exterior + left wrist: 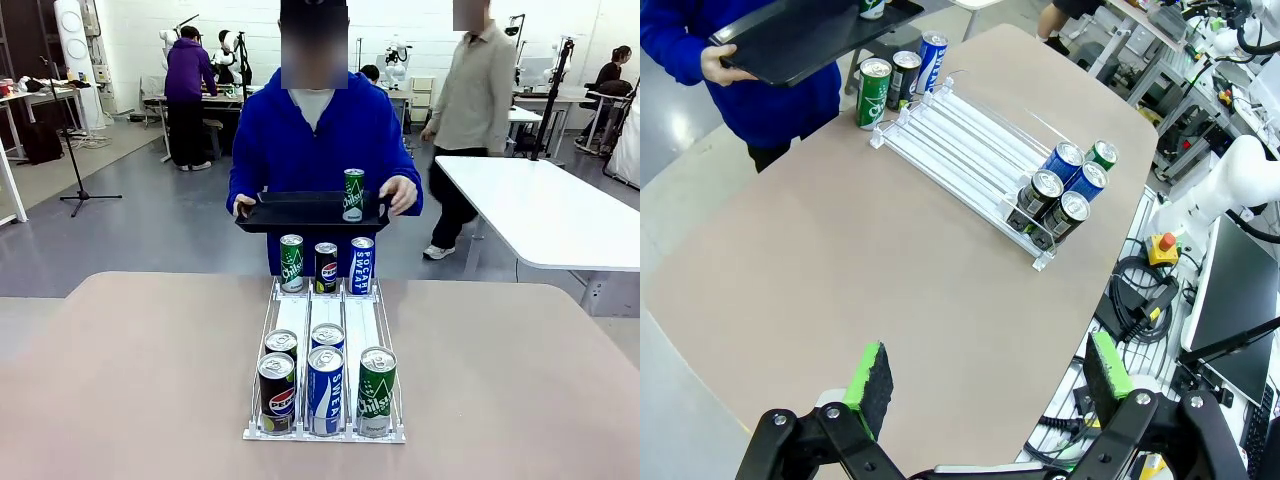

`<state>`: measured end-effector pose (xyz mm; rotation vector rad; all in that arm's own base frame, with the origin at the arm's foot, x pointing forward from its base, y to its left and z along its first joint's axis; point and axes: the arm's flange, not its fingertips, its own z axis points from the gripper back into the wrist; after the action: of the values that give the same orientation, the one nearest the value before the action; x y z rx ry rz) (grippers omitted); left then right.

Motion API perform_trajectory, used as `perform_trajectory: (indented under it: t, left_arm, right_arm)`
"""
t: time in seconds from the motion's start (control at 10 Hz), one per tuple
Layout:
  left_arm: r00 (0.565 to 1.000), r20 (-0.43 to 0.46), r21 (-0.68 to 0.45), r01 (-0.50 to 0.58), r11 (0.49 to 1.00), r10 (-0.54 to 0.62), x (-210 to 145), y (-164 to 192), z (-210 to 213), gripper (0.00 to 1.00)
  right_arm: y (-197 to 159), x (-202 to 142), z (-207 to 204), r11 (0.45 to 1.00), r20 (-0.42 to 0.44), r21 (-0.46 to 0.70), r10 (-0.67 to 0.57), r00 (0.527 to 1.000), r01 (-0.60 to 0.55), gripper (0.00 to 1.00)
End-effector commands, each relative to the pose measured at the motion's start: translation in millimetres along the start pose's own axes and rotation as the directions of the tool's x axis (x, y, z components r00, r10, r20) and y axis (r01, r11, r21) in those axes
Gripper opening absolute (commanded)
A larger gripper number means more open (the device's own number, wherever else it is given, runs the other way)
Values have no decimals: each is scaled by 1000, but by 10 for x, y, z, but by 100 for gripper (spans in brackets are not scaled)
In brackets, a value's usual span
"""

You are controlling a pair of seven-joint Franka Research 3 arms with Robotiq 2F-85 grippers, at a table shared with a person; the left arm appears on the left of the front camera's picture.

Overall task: Retrieve and hand over the desired beverage to the person.
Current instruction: Place the picked can on the Handle tray extended by the person.

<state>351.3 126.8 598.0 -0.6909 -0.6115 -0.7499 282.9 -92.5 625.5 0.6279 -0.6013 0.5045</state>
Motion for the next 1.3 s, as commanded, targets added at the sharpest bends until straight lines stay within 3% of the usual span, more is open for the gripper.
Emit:
perform_trajectory:
  t: [0.0, 1.2]
  left_arm:
    - [1000, 19, -12, 24, 1000, -24, -2, 4, 7, 100]
    - [1000, 19, -12, 24, 1000, -24, -2, 4, 7, 100]
  right_arm:
    - [12, -2, 15, 1000, -5, 8, 0, 1000, 0, 100]
    - [12, -2, 15, 1000, -5, 8, 0, 1000, 0, 100]
